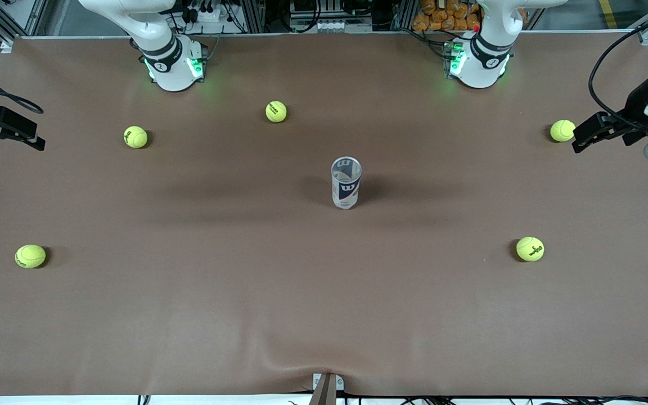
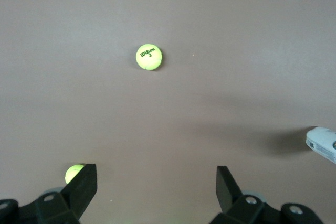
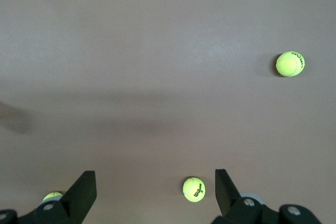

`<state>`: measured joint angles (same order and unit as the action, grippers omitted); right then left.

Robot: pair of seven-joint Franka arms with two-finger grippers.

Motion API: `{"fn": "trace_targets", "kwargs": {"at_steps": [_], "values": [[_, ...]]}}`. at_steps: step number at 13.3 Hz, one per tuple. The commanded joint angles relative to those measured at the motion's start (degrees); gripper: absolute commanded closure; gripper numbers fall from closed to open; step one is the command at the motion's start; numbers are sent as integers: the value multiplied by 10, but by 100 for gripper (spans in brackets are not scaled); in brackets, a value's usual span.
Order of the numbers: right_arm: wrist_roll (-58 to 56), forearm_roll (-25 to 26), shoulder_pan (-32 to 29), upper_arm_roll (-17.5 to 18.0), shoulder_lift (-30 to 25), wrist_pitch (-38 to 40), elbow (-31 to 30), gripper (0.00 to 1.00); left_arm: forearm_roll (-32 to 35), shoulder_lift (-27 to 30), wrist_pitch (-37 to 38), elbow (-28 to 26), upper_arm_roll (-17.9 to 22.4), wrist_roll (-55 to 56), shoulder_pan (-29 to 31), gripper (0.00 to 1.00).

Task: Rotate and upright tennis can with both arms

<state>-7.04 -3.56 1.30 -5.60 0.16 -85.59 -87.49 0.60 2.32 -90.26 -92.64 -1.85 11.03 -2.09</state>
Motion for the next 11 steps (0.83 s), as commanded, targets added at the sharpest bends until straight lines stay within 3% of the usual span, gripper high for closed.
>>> {"fn": "trace_targets", "kwargs": {"at_steps": [1, 11], "values": [[-1, -5, 0, 0, -3, 31, 8, 0, -6, -1, -3, 5, 7, -2, -13, 0], [5, 21, 15, 1, -19, 50, 1, 0, -14, -4, 14, 13, 18, -22, -14, 0]]}}
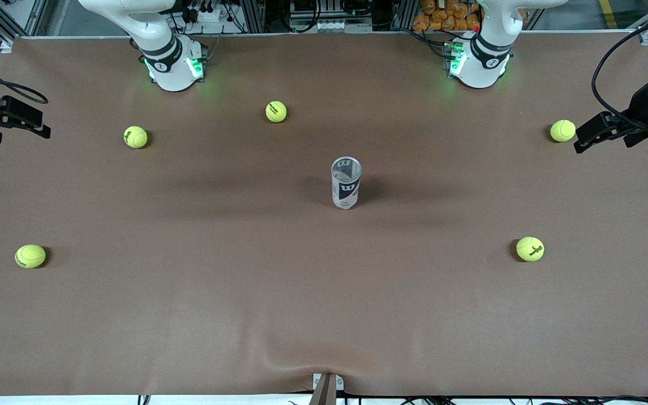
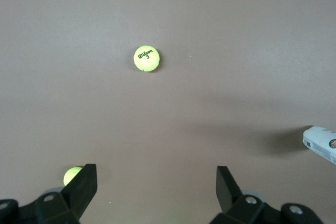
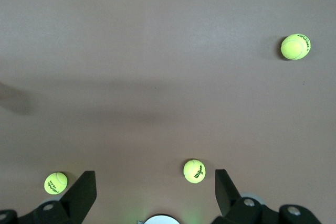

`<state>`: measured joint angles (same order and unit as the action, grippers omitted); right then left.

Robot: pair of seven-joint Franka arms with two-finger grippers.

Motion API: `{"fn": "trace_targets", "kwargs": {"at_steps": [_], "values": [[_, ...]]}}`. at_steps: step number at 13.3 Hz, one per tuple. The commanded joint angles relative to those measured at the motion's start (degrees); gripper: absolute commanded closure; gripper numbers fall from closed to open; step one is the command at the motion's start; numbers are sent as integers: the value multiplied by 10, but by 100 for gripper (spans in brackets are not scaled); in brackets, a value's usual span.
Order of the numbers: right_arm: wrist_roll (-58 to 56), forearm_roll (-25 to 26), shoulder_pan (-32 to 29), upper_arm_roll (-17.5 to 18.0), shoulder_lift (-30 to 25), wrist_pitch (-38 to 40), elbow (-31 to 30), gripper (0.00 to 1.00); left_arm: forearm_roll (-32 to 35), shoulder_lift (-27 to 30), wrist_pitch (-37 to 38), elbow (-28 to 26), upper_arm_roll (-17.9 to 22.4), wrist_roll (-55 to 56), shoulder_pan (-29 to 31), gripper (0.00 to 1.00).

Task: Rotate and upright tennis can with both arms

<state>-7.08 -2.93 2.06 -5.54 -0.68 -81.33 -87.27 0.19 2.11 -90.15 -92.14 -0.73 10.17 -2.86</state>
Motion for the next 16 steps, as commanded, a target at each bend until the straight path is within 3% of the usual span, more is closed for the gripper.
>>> {"fn": "trace_targets", "kwargs": {"at_steps": [1, 4, 16], "values": [[5, 16, 8, 0, -11, 8, -1, 0, -6, -1, 14, 6, 6, -27, -7, 0], [6, 16, 8, 0, -11, 11, -1, 0, -4, -3, 13, 7, 6, -81, -6, 0], [6, 19, 15, 0, -9, 10, 3, 0, -4, -6, 13, 7, 7, -74, -6, 0]]}}
